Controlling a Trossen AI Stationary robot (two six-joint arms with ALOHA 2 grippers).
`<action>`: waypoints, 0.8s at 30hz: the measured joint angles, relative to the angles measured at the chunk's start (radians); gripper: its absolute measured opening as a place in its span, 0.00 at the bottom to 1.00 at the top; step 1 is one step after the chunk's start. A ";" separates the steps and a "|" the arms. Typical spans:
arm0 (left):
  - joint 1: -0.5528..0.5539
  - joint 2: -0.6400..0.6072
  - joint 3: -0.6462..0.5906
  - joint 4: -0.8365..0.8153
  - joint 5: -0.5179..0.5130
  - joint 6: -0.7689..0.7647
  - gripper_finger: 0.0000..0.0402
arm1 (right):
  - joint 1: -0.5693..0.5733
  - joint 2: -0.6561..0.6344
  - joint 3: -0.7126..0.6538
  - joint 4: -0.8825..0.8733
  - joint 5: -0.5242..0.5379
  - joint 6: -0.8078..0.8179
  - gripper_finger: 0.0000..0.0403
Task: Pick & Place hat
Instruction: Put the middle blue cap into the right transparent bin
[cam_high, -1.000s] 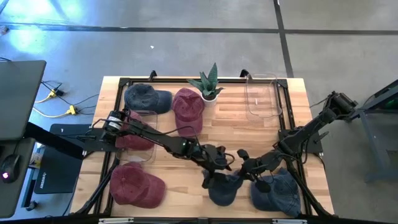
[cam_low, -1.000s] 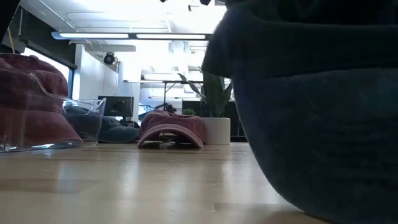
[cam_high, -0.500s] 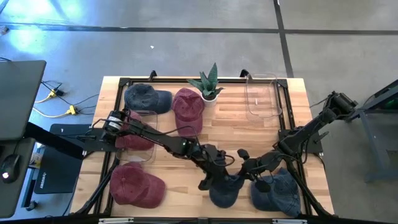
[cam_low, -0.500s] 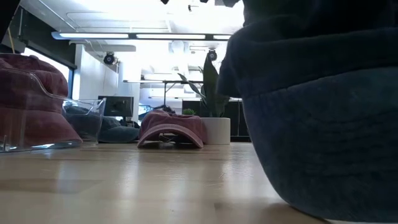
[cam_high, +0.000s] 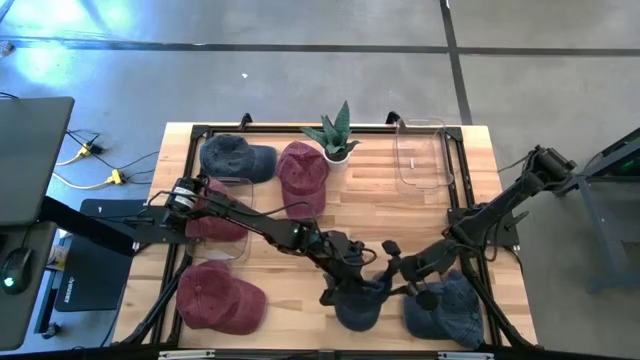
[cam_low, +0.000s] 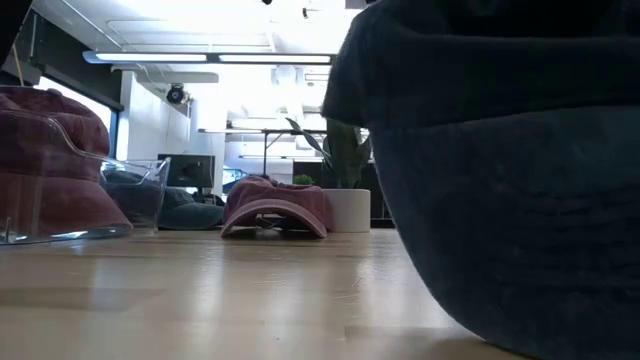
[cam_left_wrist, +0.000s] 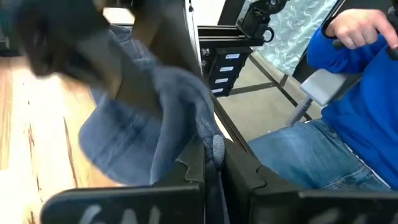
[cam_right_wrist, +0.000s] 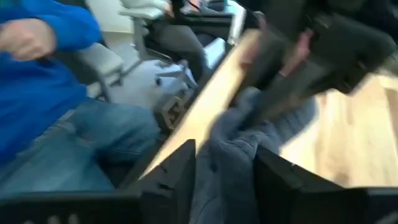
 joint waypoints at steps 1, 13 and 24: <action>0.000 -0.009 0.000 -0.004 0.003 -0.001 0.07 | 0.005 -0.017 0.000 -0.007 -0.008 0.000 0.35; 0.000 -0.083 -0.001 0.024 0.108 -0.032 0.06 | 0.123 -0.075 -0.015 -0.128 0.114 -0.061 0.41; 0.008 -0.091 0.001 0.014 0.116 -0.061 0.07 | 0.168 -0.059 -0.020 -0.087 0.048 -0.109 0.24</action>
